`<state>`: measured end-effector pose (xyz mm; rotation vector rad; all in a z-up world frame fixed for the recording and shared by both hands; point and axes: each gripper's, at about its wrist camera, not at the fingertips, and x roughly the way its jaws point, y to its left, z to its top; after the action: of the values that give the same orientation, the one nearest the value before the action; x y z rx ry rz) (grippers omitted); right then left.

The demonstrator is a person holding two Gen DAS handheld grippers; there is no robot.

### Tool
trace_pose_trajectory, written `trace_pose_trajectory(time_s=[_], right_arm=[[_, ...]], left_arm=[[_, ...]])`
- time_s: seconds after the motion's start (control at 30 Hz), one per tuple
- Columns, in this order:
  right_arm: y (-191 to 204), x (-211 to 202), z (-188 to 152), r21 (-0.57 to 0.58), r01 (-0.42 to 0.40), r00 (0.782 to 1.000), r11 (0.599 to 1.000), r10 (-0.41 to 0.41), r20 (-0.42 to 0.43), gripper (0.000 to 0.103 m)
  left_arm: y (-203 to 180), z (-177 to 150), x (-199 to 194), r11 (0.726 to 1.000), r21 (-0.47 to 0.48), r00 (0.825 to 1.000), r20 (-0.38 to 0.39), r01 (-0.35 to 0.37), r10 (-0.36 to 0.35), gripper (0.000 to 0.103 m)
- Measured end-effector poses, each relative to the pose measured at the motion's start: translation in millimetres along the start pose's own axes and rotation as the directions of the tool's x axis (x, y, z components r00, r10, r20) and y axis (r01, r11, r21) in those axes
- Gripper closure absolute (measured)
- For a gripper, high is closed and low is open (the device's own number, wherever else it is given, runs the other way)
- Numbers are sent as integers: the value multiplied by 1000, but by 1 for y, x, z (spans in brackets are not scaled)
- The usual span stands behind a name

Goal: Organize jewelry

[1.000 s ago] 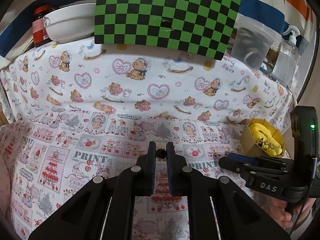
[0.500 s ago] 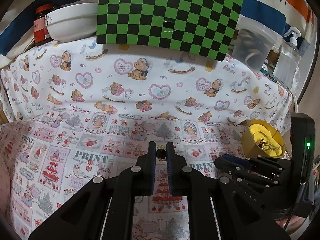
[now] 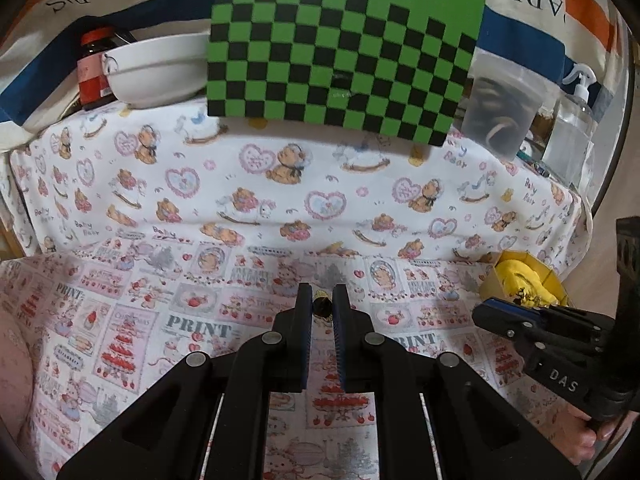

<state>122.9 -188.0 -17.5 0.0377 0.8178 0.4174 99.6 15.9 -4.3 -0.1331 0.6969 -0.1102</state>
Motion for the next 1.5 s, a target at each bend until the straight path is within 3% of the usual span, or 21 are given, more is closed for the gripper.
trace_pose_trajectory(time_s=[0.17, 0.33, 0.5, 0.6, 0.73, 0.93, 1.1, 1.33, 1.47, 1.5], right_arm=[[0, -23, -1, -1, -27, 999, 1000, 27, 36, 91], [-13, -67, 6, 35, -68, 989, 997, 63, 137, 91], [-36, -104, 1, 66, -92, 972, 994, 75, 224, 91], [-60, -116, -2, 117, -106, 968, 987, 76, 240, 91], [-89, -122, 0, 217, -126, 965, 968, 70, 251, 91], [-122, -116, -4, 309, -144, 966, 940, 66, 249, 91], [-154, -99, -9, 407, -169, 972, 898, 84, 218, 91], [-174, -81, -14, 478, -188, 976, 858, 111, 185, 91], [-166, -80, -12, 442, -167, 979, 881, 97, 177, 91], [-164, -80, -11, 435, -167, 979, 885, 97, 179, 91]], left_arm=[[2, 4, -11, 1000, -3, 1000, 28, 7, -7, 94], [-5, 6, -37, 998, -14, 996, 69, 53, -52, 94], [-38, 12, -75, 991, 46, 983, 132, 125, -130, 94], [-68, 17, -79, 980, 112, 979, 106, 162, -174, 94], [-108, 25, -64, 968, 174, 979, 59, 181, -193, 94], [-150, 37, -23, 952, 125, 960, -2, 278, -280, 94], [-180, 34, 25, 936, 78, 936, -106, 343, -335, 94], [-189, 19, 60, 934, 75, 925, -186, 351, -332, 94], [-186, 13, 64, 930, 51, 917, -194, 363, -348, 93], [-186, 11, 64, 929, 44, 915, -194, 368, -354, 87]])
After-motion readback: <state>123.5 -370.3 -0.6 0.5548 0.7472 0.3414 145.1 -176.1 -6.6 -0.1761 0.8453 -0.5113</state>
